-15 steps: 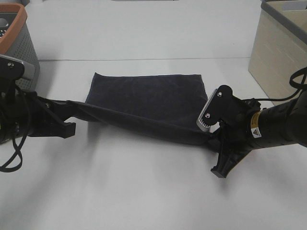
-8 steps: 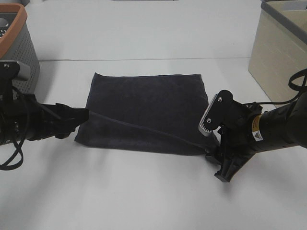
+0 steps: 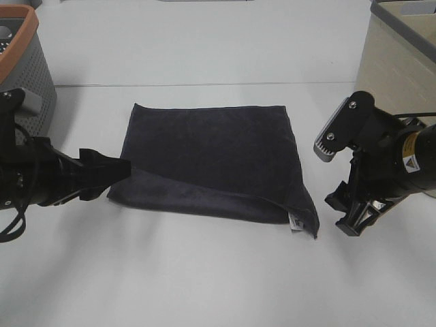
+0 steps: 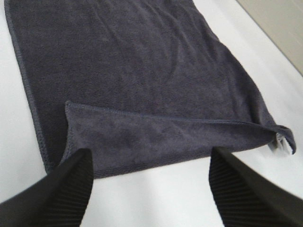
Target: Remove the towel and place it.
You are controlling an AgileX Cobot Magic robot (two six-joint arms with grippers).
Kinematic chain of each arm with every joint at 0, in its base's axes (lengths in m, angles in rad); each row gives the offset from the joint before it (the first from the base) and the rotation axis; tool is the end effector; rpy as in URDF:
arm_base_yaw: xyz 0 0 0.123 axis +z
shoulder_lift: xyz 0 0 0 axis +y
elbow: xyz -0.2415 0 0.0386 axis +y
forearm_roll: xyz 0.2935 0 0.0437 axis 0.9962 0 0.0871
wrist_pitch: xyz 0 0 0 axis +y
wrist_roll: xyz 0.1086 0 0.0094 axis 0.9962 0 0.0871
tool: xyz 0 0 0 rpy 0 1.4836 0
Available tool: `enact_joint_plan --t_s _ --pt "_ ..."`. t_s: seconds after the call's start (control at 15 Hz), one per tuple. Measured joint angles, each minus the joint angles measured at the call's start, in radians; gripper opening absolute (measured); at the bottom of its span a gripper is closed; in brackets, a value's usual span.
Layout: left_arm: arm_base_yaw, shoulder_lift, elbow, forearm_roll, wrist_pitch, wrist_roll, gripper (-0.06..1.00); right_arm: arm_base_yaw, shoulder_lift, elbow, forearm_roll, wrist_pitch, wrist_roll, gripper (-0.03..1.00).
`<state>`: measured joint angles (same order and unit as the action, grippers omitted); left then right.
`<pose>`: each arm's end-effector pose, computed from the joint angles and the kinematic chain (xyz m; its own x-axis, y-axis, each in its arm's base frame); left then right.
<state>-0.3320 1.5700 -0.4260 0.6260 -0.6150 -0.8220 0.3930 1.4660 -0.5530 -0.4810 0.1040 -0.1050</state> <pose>0.2601 -0.1286 0.0629 -0.6290 -0.0664 -0.7746 0.4197 0.8096 -0.4103 0.2729 0.1074 0.0751 -0.4163 -0.7686 -0.4857 -0.7012 0.6115 -0.3666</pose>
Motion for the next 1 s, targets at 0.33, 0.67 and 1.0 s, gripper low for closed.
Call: enact_joint_plan --t_s 0.33,0.67,1.0 --pt "0.000 -0.145 -0.196 0.139 0.486 -0.120 0.65 0.000 -0.106 -0.085 0.055 0.041 0.115 0.68" --pt "0.000 -0.149 -0.469 0.108 0.827 -0.051 0.65 0.000 -0.110 -0.345 0.081 0.303 0.261 0.68" --pt "0.028 -0.148 -0.774 -0.333 1.185 0.529 0.65 0.000 -0.050 -0.640 0.098 0.556 0.275 0.67"
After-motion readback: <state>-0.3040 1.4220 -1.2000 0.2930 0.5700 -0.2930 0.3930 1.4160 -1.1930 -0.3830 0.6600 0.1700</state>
